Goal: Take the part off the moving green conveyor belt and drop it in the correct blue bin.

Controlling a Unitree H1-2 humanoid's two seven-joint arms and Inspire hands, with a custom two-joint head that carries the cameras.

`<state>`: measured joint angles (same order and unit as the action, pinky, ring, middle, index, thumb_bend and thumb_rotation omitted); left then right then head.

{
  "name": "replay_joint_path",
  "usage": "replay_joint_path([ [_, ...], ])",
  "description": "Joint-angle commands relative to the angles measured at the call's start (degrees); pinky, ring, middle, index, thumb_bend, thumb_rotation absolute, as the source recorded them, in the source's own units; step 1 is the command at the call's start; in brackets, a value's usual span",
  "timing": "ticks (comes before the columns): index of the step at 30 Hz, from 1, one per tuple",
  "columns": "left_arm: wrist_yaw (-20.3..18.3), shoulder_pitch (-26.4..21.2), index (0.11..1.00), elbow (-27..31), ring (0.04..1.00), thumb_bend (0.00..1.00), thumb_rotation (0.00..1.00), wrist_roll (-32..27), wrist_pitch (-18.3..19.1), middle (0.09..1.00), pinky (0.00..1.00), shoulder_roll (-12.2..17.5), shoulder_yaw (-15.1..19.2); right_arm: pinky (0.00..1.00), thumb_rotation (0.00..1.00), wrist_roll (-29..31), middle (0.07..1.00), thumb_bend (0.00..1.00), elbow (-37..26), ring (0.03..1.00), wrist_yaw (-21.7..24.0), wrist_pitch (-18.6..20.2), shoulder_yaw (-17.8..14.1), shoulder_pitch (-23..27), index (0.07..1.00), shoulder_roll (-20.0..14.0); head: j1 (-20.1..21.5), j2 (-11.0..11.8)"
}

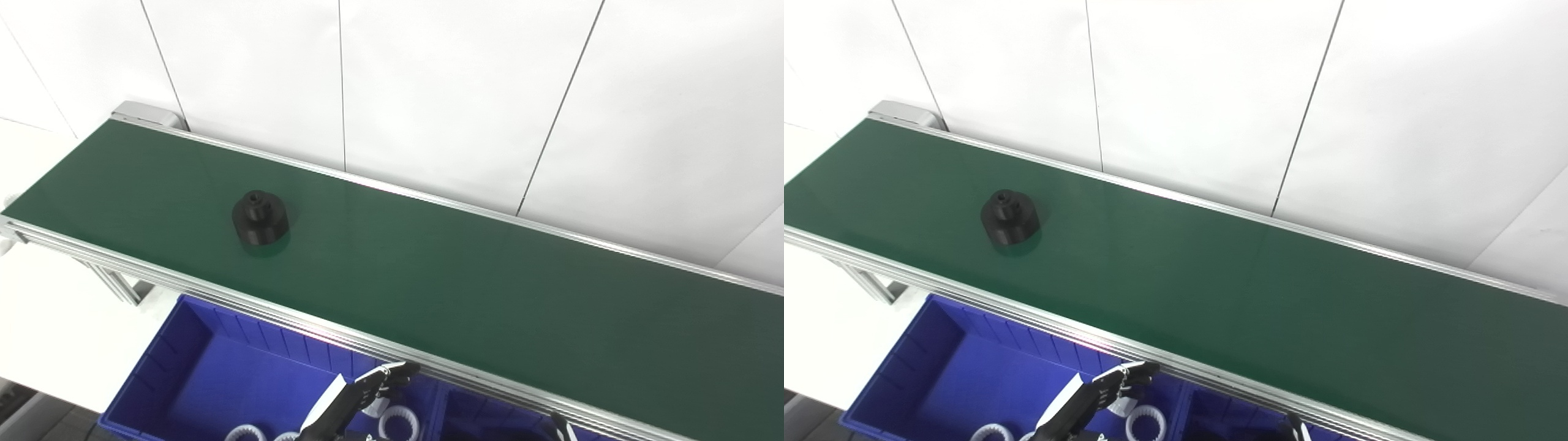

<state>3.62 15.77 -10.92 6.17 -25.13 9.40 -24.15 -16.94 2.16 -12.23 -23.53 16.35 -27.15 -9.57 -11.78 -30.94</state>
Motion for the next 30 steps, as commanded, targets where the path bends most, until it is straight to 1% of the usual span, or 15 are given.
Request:
replay_joint_path([
  [1,0.1,-1.1,0.827,0.7,0.847,0.89,0.45,0.4,-1.8,0.859,0.77,0.9,-0.8,0.82,0.52,0.4,0.890,0.83,-2.2,0.700,-1.5,-3.4,0.7,0.0,0.955,-0.5,0.3,0.0],
  [2,-0.1,-1.3,0.830,0.6,0.853,0.88,0.44,0.4,-1.8,0.863,0.78,1.1,-1.0,0.81,0.52,0.6,0.889,0.83,-2.6,0.784,-2.0,-3.4,1.0,0.1,0.953,-0.7,0.3,0.0],
  [4,-0.1,-1.7,0.830,0.4,0.857,0.88,0.44,0.4,-1.8,0.866,0.79,1.6,-1.5,0.82,0.52,0.5,0.893,0.81,-3.6,0.880,-2.7,-3.4,1.3,0.1,0.952,-1.0,0.5,0.0],
  [6,0.4,-2.0,0.830,0.3,0.855,0.88,0.44,0.6,-1.8,0.865,0.78,2.0,-2.0,0.83,0.52,0.2,0.889,0.81,-4.7,0.889,-3.3,-3.4,1.3,-0.1,0.948,-1.0,0.7,0.0],
  [10,-0.2,-2.1,0.826,0.6,0.847,0.88,0.45,-0.6,-1.8,0.862,0.78,2.5,-2.5,0.86,0.55,-0.3,0.879,0.81,-8.4,0.885,-2.9,-3.4,0.3,-0.8,0.937,-0.6,1.2,-0.1],
  [11,-0.5,-2.3,0.827,0.6,0.846,0.88,0.45,-0.7,-1.8,0.861,0.77,2.7,-2.7,0.86,0.54,0.2,0.878,0.81,-9.6,0.881,-2.9,-3.4,0.3,-0.7,0.934,-0.8,1.4,-0.2],
  [13,-0.9,-2.4,0.827,0.7,0.843,0.87,0.46,-0.9,-1.8,0.860,0.77,3.1,-2.9,0.85,0.49,1.1,0.884,0.80,-11.7,0.872,-2.8,-3.4,0.0,-0.5,0.927,-1.1,1.6,-0.2],
  [18,-1.6,-2.6,0.820,0.4,0.833,0.87,0.46,-2.2,-1.8,0.854,0.76,2.5,-2.4,0.85,0.47,2.8,0.890,0.79,-15.9,0.883,-0.3,-3.1,-1.4,0.9,0.935,-1.5,2.2,-0.1],
  [19,-1.5,-2.6,0.814,0.2,0.824,0.88,0.46,-2.3,-1.8,0.846,0.75,2.4,-2.2,0.84,0.48,3.2,0.890,0.81,-16.4,0.883,0.4,-2.9,-1.8,1.2,0.936,-1.4,2.3,-0.1],
  [21,-0.8,-2.8,0.813,0.0,0.817,0.88,0.47,-1.8,-1.8,0.843,0.74,2.4,-2.3,0.83,0.50,2.9,0.892,0.82,-18.0,0.878,1.5,-2.2,-2.7,2.5,0.934,-1.2,2.6,0.0],
  [22,-0.8,-2.8,0.813,-0.1,0.817,0.88,0.47,-1.9,-1.8,0.842,0.74,2.3,-2.2,0.83,0.50,2.6,0.891,0.82,-19.3,0.876,2.3,-0.9,-3.2,3.7,0.933,-1.0,2.8,0.1],
  [24,-0.8,-2.8,0.810,-0.3,0.811,0.89,0.48,-2.1,-1.8,0.839,0.74,2.2,-2.0,0.82,0.54,2.3,0.886,0.84,-20.7,0.874,3.5,0.7,-4.0,5.2,0.925,-0.5,3.2,0.2],
  [26,-0.3,-3.0,0.811,-0.5,0.812,0.89,0.49,-1.5,-1.8,0.840,0.74,2.4,-2.2,0.82,0.55,1.6,0.885,0.84,-21.2,0.872,4.8,1.5,-4.6,7.1,0.925,-0.3,3.7,0.3],
  [29,0.5,-3.0,0.813,-0.4,0.815,0.90,0.52,-0.8,-1.8,0.842,0.74,2.7,-2.3,0.80,0.56,0.3,0.871,0.83,-21.0,0.839,6.2,2.0,-5.3,10.1,0.919,0.1,4.0,0.3],
  [30,0.5,-3.0,0.815,-0.4,0.818,0.90,0.52,-0.9,-1.8,0.844,0.75,2.9,-2.3,0.77,0.56,0.0,0.866,0.82,-20.8,0.830,6.7,2.4,-5.4,11.2,0.911,0.3,5.7,0.0],
])
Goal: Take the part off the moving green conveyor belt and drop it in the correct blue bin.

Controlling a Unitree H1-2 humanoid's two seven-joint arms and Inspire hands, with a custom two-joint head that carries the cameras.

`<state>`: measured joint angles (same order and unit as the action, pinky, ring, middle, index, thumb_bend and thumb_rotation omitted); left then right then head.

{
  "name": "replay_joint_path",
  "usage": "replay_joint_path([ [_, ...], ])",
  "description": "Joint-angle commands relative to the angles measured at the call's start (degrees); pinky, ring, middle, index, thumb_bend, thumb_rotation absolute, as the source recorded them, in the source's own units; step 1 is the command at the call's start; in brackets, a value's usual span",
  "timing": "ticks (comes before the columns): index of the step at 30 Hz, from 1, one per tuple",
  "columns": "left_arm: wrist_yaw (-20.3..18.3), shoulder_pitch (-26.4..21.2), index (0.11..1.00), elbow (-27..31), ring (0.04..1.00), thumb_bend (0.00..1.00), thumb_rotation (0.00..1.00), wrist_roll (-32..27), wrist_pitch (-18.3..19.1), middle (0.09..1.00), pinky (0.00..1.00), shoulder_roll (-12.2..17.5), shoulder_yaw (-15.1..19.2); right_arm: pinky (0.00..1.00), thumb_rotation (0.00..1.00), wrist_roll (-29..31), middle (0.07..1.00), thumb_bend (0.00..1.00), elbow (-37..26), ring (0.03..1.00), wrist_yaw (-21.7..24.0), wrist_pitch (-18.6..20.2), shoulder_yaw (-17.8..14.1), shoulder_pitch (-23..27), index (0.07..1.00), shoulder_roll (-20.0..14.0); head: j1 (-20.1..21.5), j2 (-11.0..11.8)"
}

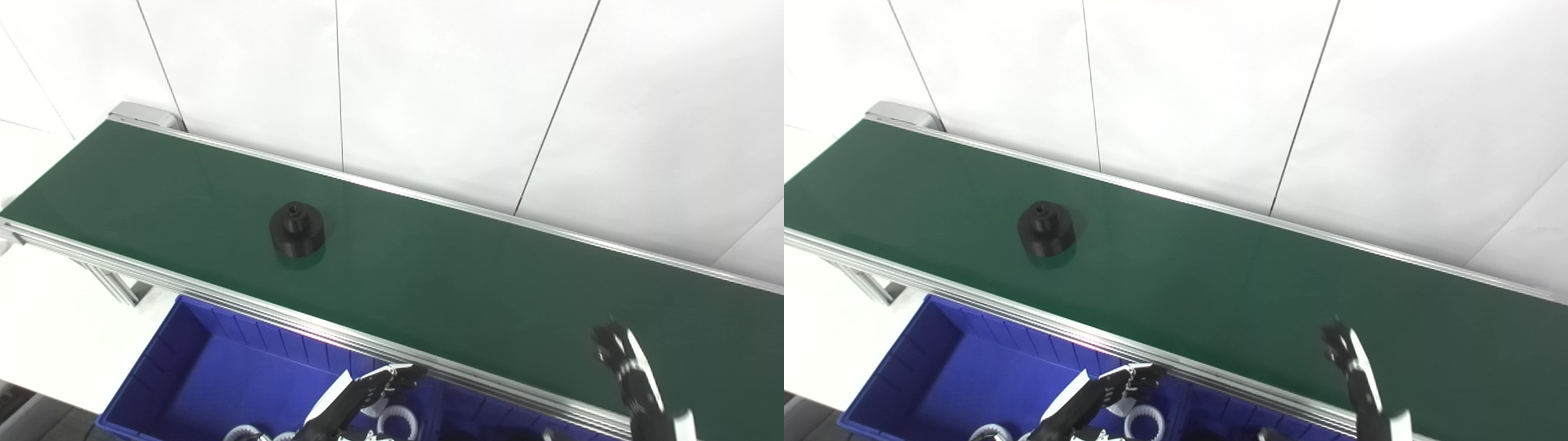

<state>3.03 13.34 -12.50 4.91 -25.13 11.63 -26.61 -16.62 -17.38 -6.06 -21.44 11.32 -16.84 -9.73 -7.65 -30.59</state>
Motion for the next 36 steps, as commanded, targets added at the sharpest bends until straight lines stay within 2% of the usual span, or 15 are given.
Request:
replay_joint_path([
  [1,1.0,-0.6,0.815,1.3,0.818,0.90,0.52,0.2,-1.8,0.844,0.75,0.8,0.3,0.76,0.56,-0.3,0.865,0.82,-1.1,0.828,1.2,0.7,-0.4,2.1,0.910,0.8,2.7,-0.6],
  [7,-2.6,0.0,0.827,2.1,0.832,0.85,0.43,-3.4,-1.8,0.854,0.76,0.5,2.3,0.72,0.52,-1.0,0.862,0.84,-1.4,0.821,5.0,6.0,-0.5,6.2,0.889,1.8,8.5,-1.5],
  [11,-6.4,0.3,0.841,2.4,0.848,0.82,0.42,-4.8,-1.8,0.869,0.77,0.3,4.4,0.74,0.48,-0.6,0.866,0.84,-2.5,0.832,6.9,10.8,-0.5,7.8,0.901,3.2,11.0,-2.1],
  [15,-10.3,0.7,0.852,2.5,0.864,0.80,0.45,-5.8,-1.8,0.880,0.80,-0.2,6.6,0.75,0.49,-2.2,0.873,0.83,-2.6,0.831,7.9,14.5,-0.3,10.2,0.918,4.6,12.7,-2.6],
  [16,-11.3,0.8,0.852,2.6,0.864,0.80,0.45,-6.0,-1.8,0.880,0.80,-0.4,7.2,0.76,0.49,-2.5,0.872,0.83,-2.6,0.830,8.0,15.0,-0.3,10.7,0.918,4.9,12.7,-2.6],
  [19,-19.0,1.2,0.861,2.2,0.879,0.78,0.44,-10.1,-1.8,0.888,0.83,-2.2,11.0,0.76,0.51,-4.4,0.867,0.83,-2.8,0.837,9.0,18.5,-0.1,13.4,0.924,5.7,13.1,-3.0],
  [20,-21.0,1.4,0.861,2.1,0.867,0.78,0.45,-10.8,-1.8,0.882,0.81,-2.9,12.3,0.77,0.51,-4.8,0.867,0.83,-2.9,0.841,9.4,19.5,-0.1,14.2,0.927,5.8,13.1,-3.0],
  [23,-25.4,1.7,0.854,2.0,0.832,0.79,0.46,-11.0,-1.8,0.863,0.75,-4.9,16.0,0.79,0.53,-5.9,0.874,0.84,-3.3,0.847,11.5,23.4,0.3,17.3,0.938,5.8,13.4,-3.1],
  [25,-27.9,2.2,0.855,2.5,0.831,0.79,0.45,-10.9,-1.8,0.861,0.76,-6.0,17.9,0.79,0.53,-6.1,0.879,0.86,-3.5,0.849,12.8,25.4,0.6,19.3,0.941,5.7,13.6,-3.2],
  [33,-34.2,3.9,0.853,3.9,0.834,0.79,0.43,-10.8,-1.8,0.858,0.76,-8.1,22.1,0.73,0.48,-11.7,0.894,0.87,-2.8,0.839,19.8,36.6,4.1,29.6,0.945,5.1,13.7,-3.5],
  [36,-35.5,4.2,0.853,4.2,0.838,0.79,0.43,-10.5,-1.8,0.859,0.75,-8.5,22.9,0.74,0.48,-13.9,0.896,0.88,-1.2,0.837,21.0,38.5,5.8,32.9,0.946,5.1,13.6,-3.5],
])
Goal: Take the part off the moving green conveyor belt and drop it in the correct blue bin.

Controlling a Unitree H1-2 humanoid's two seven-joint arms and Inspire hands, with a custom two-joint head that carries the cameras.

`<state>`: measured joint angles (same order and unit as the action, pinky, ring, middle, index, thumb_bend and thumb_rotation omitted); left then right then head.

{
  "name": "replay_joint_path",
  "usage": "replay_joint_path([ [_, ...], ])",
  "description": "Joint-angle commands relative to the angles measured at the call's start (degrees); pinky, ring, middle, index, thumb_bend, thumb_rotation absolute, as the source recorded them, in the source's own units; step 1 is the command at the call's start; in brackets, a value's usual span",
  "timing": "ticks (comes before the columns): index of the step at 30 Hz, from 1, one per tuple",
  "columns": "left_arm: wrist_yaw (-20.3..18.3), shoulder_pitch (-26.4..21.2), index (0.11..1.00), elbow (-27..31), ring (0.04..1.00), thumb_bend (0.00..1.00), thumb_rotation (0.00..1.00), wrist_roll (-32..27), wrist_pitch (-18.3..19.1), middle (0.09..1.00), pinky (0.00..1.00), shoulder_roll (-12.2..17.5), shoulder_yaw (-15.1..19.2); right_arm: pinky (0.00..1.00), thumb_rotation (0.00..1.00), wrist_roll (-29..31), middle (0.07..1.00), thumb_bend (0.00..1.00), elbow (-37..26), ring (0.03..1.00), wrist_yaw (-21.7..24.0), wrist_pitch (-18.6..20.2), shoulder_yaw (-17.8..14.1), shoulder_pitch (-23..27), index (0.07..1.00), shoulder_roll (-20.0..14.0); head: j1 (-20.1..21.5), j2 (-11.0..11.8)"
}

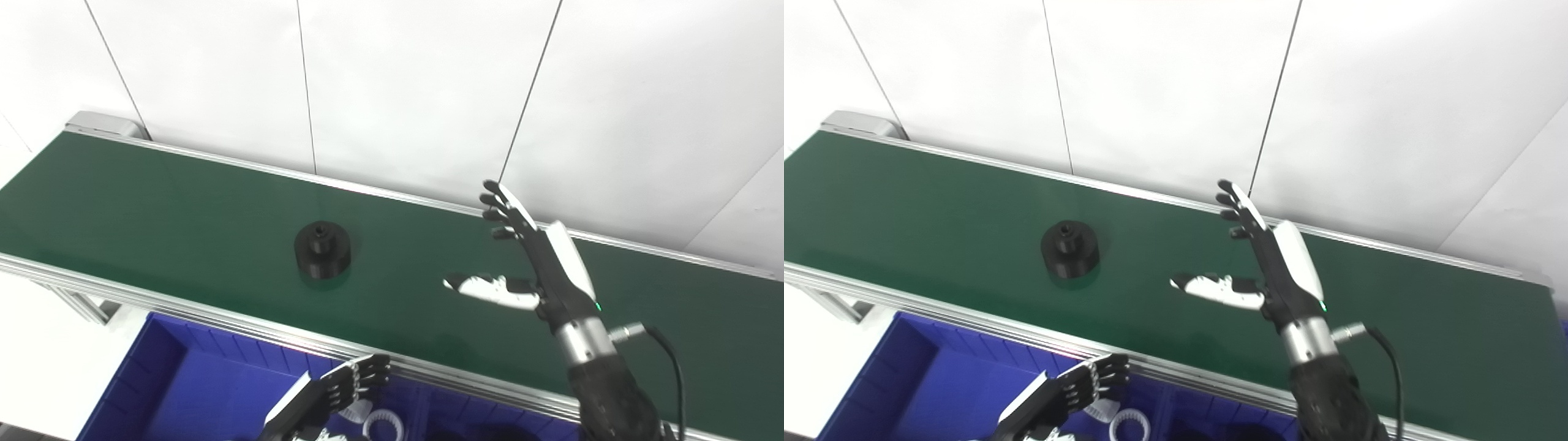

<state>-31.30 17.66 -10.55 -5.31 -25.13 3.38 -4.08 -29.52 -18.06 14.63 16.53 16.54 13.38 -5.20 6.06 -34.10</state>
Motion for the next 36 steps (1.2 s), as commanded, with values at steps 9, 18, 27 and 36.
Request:
replay_joint_path([
  [9,-0.8,0.1,0.855,3.1,0.864,0.79,0.45,1.8,-1.8,0.868,0.82,-0.1,0.4,0.69,0.53,-5.2,0.883,0.92,9.6,0.815,2.0,2.6,5.5,12.2,0.937,2.9,0.2,-0.1],
  [18,0.9,0.3,0.847,3.7,0.861,0.80,0.45,3.1,-1.8,0.873,0.82,0.2,-0.7,0.76,0.57,-9.0,0.925,0.95,23.7,0.879,4.4,5.4,10.5,21.9,0.942,5.0,0.7,0.0],
  [27,3.1,0.5,0.853,4.6,0.864,0.79,0.44,4.3,-1.8,0.887,0.81,1.2,-2.9,0.78,0.56,-10.6,0.934,1.00,33.2,0.895,4.0,3.7,14.3,26.5,0.945,5.5,0.3,-0.4],
  [36,6.0,0.8,0.851,5.4,0.863,0.79,0.45,4.7,-1.8,0.884,0.81,2.1,-5.2,0.78,0.51,-15.0,0.910,1.00,41.8,0.878,2.8,2.5,20.7,28.3,0.931,5.2,-0.4,-0.8],
])
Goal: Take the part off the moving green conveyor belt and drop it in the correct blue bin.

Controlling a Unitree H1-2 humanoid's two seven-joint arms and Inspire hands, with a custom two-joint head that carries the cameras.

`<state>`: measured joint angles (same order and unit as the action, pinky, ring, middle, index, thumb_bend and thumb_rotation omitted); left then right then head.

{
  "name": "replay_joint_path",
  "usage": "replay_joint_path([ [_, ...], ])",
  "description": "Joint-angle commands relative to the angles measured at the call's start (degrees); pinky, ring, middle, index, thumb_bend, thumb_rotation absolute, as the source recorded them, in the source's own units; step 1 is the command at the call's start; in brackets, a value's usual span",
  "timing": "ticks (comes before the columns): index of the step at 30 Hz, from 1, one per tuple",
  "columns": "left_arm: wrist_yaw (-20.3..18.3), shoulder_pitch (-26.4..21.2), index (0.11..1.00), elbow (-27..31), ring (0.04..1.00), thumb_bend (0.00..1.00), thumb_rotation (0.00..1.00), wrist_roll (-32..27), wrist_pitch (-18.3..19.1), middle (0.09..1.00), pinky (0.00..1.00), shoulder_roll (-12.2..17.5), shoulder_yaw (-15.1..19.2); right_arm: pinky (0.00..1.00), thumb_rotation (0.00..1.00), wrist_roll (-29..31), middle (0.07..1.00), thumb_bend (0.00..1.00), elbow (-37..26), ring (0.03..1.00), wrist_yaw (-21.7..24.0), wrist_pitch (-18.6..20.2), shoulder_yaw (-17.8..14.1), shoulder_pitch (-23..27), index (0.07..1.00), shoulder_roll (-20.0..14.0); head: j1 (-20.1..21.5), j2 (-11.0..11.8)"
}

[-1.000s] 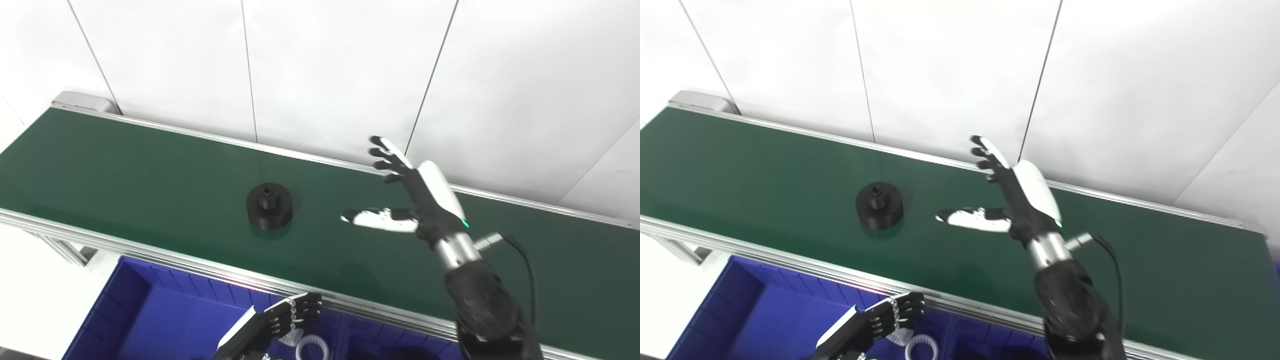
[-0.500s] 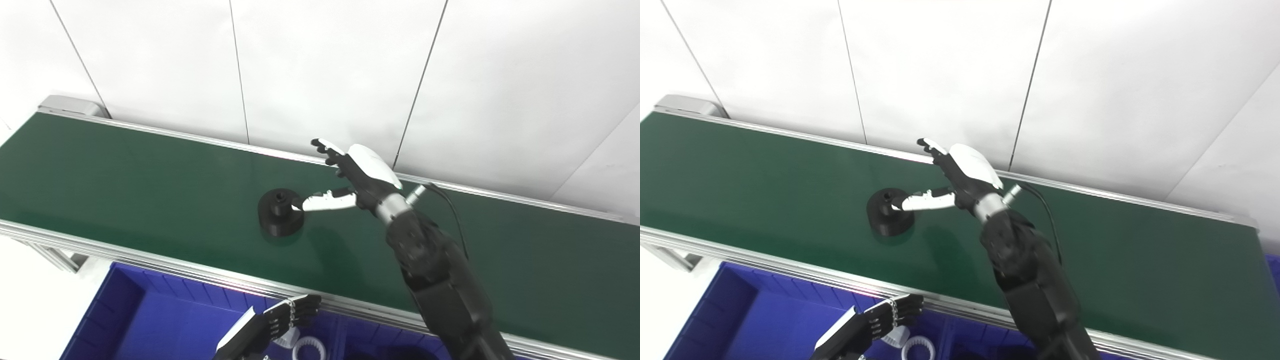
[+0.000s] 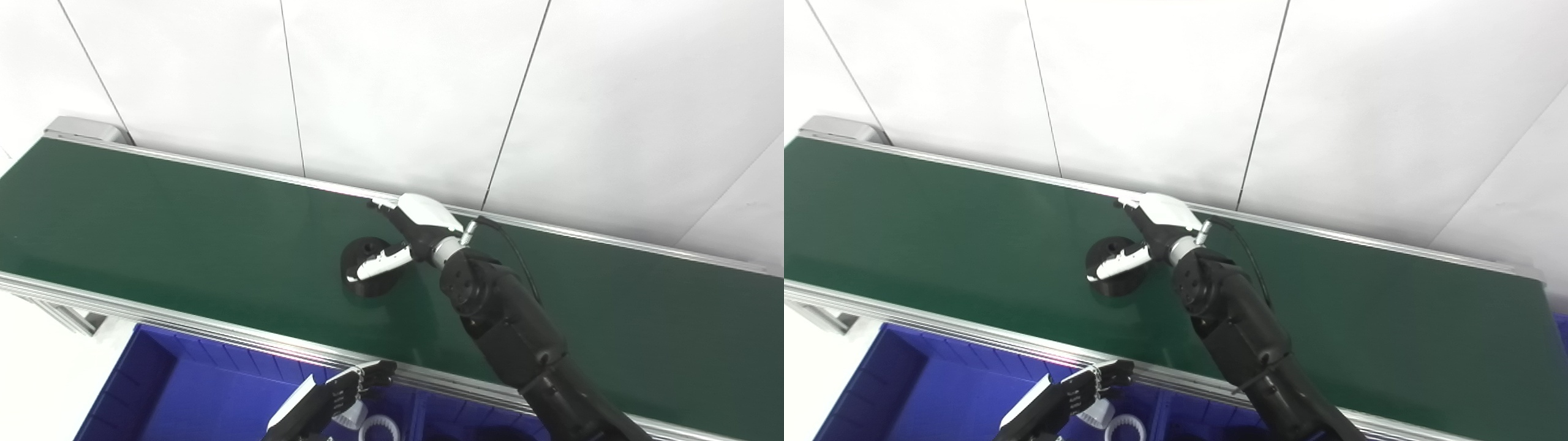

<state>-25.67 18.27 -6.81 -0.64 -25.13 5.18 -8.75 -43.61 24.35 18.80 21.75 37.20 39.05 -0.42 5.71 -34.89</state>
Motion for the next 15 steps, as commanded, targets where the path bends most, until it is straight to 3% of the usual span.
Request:
replay_joint_path([
  [1,0.8,0.3,0.851,1.7,0.863,0.79,0.45,0.1,-1.8,0.884,0.81,0.3,-0.7,0.78,0.51,-0.7,0.910,1.00,0.1,0.877,-1.4,-2.8,0.3,2.3,0.932,0.4,-0.2,-0.1],
  [4,1.7,0.4,0.847,1.9,0.862,0.80,0.45,0.2,-1.8,0.881,0.81,0.4,-1.3,0.79,0.39,-0.5,0.916,1.00,2.0,0.873,-1.5,-3.4,1.2,1.3,0.926,0.4,-0.2,-0.4],
  [6,1.7,0.5,0.847,2.1,0.863,0.80,0.44,-0.2,-1.8,0.882,0.82,0.4,-1.4,0.78,0.37,-0.7,0.913,1.00,2.8,0.870,-1.9,-3.7,1.7,0.6,0.922,0.3,-0.1,-0.5],
  [10,1.9,0.6,0.840,2.2,0.859,0.80,0.42,-0.5,-1.8,0.880,0.81,0.3,-1.5,0.64,0.23,0.0,0.871,0.99,3.0,0.803,-2.4,-3.9,1.6,-1.0,0.886,0.2,-0.3,-0.7],
  [13,1.9,0.5,0.841,2.0,0.860,0.79,0.42,-0.6,-1.8,0.882,0.81,0.2,-1.5,0.55,0.11,-0.2,0.801,0.88,2.4,0.701,-2.8,-3.1,1.8,-1.8,0.857,0.1,-0.3,-0.8],
  [15,2.0,0.4,0.837,1.9,0.857,0.80,0.42,-0.7,-1.8,0.877,0.80,0.1,-1.4,0.46,0.02,-0.4,0.706,0.74,2.0,0.582,-3.7,-3.0,1.7,-2.3,0.754,0.1,-0.2,-0.8],
])
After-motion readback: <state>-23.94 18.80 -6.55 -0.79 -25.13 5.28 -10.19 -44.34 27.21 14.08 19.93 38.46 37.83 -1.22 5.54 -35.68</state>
